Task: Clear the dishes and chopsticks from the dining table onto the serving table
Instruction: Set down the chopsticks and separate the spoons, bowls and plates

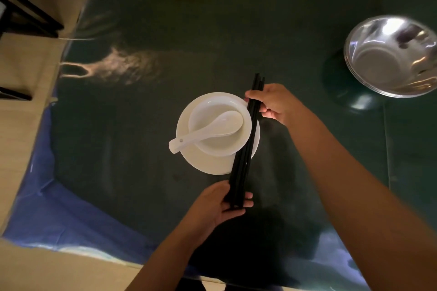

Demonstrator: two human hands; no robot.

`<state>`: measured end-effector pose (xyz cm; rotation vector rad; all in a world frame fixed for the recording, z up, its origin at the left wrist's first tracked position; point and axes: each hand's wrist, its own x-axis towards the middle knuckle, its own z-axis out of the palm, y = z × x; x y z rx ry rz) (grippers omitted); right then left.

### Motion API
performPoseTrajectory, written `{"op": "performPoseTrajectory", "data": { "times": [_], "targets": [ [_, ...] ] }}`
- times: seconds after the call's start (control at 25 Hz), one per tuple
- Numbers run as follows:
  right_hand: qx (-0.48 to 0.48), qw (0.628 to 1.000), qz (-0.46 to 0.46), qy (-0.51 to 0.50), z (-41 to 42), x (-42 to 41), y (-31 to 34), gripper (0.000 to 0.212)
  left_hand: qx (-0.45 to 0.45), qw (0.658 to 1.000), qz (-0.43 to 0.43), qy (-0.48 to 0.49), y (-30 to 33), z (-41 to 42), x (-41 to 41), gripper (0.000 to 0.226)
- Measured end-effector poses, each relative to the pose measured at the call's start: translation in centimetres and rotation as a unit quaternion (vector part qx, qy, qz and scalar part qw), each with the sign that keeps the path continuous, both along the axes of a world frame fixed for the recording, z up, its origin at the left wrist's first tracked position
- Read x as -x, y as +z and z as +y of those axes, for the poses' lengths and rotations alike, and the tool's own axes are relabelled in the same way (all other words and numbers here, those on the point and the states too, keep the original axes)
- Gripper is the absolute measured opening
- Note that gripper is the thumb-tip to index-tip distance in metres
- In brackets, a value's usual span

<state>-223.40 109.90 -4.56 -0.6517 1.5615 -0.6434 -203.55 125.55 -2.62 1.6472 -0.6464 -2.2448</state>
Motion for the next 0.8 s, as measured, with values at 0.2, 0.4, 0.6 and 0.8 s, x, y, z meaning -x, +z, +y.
{"op": "performPoseTrajectory", "data": {
  "times": [0.2,0.4,0.6,0.8],
  "targets": [
    [0.059,0.998,0.000,-0.029,1.4,3.4,1.6,0.014,0.029,0.999,0.033,0.002,2.1,-0.7,1.8,0.030],
    [0.144,0.989,-0.016,-0.039,-0.8,5.8,9.3,0.021,0.103,0.987,0.114,-0.047,7.3,-2.4,2.0,0.031],
    [0.190,0.980,-0.059,-0.015,-7.2,-0.1,13.5,0.020,0.187,0.978,0.089,0.004,10.4,-7.4,-3.3,0.036],
    [0.170,0.983,-0.029,0.056,-15.1,-9.8,11.1,0.027,0.177,0.978,0.026,0.109,8.0,-13.3,-10.1,0.040]
  ]
}}
